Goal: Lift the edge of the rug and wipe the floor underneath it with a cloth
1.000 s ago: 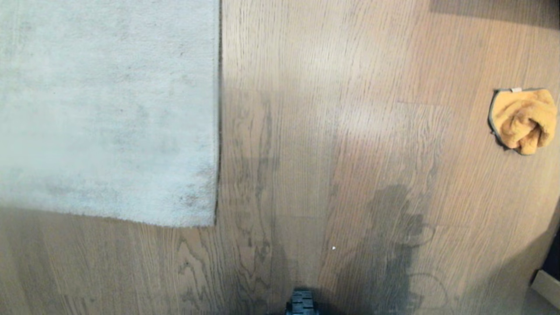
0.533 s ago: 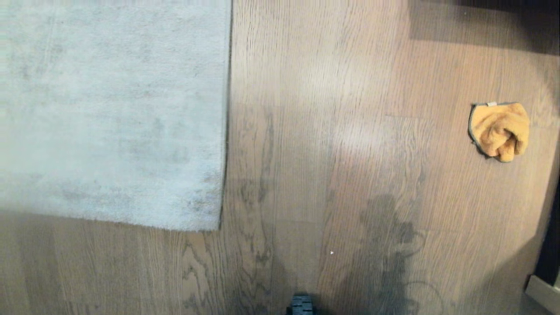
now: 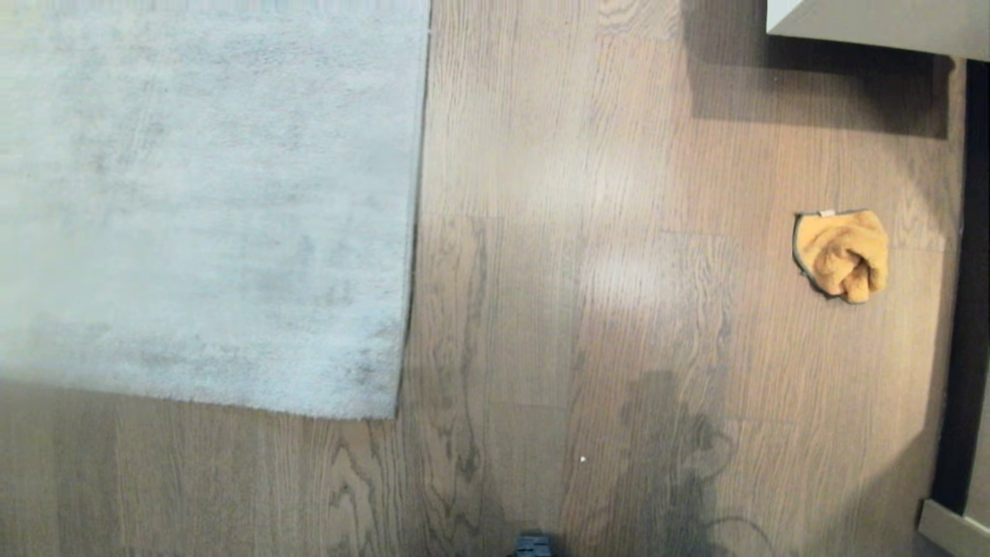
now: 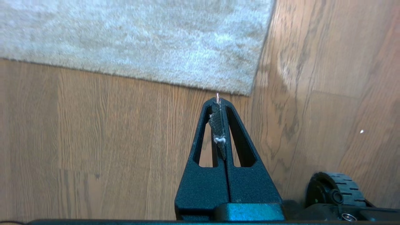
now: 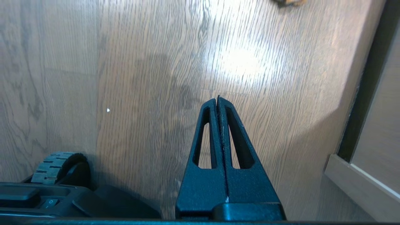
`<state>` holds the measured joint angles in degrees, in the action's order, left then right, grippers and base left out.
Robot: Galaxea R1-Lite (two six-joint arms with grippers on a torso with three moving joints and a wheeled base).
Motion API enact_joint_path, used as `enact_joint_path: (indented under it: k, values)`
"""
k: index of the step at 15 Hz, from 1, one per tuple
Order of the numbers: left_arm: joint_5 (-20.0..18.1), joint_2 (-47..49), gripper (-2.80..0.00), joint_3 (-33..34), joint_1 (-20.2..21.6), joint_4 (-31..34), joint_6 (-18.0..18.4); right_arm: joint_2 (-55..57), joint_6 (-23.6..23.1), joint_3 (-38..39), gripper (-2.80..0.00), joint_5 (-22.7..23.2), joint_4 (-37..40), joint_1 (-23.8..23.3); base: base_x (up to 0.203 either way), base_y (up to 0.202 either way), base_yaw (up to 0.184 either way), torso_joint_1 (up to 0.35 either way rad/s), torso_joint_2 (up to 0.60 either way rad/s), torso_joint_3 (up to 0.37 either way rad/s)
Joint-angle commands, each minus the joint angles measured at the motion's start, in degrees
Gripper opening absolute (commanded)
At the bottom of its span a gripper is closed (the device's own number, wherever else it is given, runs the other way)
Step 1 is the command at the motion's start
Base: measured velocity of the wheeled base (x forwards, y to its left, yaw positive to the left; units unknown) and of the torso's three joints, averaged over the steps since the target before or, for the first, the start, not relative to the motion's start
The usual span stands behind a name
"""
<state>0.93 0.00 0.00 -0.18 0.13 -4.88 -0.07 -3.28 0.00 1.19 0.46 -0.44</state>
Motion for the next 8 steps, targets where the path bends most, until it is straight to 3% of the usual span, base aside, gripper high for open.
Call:
enact_joint_path:
  k: [1, 8]
  values:
    - [0.04, 0.00, -2.80, 0.00, 0.01, -0.04, 0.04, 0.07, -0.06, 0.00, -2.80, 0.04, -0.02, 0.00, 0.000, 0.000, 0.000, 0.005, 0.00, 0.204]
    - [0.04, 0.00, -2.80, 0.00, 0.01, 0.04, 0.04, 0.07, -0.06, 0.00, -2.80, 0.04, -0.02, 0.00, 0.000, 0.000, 0.000, 0.001, 0.00, 0.204]
